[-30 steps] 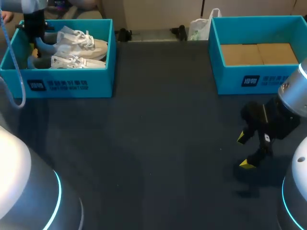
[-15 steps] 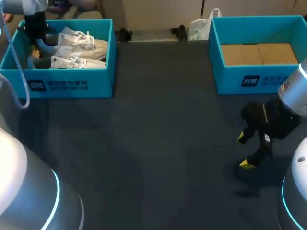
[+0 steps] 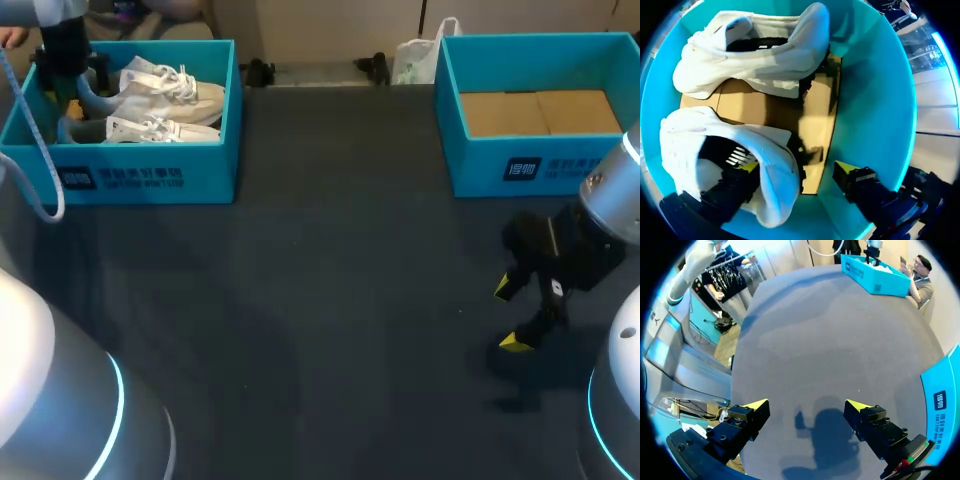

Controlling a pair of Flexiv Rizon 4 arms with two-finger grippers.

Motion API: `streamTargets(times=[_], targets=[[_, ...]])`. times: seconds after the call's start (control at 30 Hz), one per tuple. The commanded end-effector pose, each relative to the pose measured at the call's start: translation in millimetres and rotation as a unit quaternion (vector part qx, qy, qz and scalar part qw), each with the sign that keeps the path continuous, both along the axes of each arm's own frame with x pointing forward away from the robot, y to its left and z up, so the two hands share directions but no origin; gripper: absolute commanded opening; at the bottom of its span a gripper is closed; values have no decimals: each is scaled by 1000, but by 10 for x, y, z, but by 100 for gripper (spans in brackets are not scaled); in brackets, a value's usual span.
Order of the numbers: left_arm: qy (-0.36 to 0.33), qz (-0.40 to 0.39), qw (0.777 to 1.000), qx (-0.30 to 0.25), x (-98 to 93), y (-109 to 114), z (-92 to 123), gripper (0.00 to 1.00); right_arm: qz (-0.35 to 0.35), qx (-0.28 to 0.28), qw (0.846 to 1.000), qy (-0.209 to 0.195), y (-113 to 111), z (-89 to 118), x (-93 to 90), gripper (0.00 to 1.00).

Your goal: Take the shoe out of the shoebox, open the shoe tongue, remove and reinsert the insole, then place the shoe into the shoebox

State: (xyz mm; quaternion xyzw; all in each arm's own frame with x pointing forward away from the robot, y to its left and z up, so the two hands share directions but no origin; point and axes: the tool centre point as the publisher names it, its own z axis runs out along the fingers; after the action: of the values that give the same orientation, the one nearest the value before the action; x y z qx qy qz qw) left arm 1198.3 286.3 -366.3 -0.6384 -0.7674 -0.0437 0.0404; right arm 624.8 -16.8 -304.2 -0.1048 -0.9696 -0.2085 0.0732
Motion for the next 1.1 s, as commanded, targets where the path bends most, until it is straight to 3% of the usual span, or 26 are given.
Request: streamTargets(times=[0.03, 0.33, 0.63, 1.1], targets=[[-11, -5, 1000, -2, -149, -10, 248, 100, -1, 0, 1000, -1, -3, 0, -16, 100], [-21, -21, 999, -24, -571, -122, 695, 100, -1, 0, 1000, -1, -3, 0, -16, 100], [-10, -29, 998, -48, -1118, 5, 1048, 100, -1, 0, 1000, -1, -3, 0, -16, 100], [-18, -35, 998, -39, -1169, -8, 1046, 100, -1, 0, 1000, -1, -3, 0, -16, 100]])
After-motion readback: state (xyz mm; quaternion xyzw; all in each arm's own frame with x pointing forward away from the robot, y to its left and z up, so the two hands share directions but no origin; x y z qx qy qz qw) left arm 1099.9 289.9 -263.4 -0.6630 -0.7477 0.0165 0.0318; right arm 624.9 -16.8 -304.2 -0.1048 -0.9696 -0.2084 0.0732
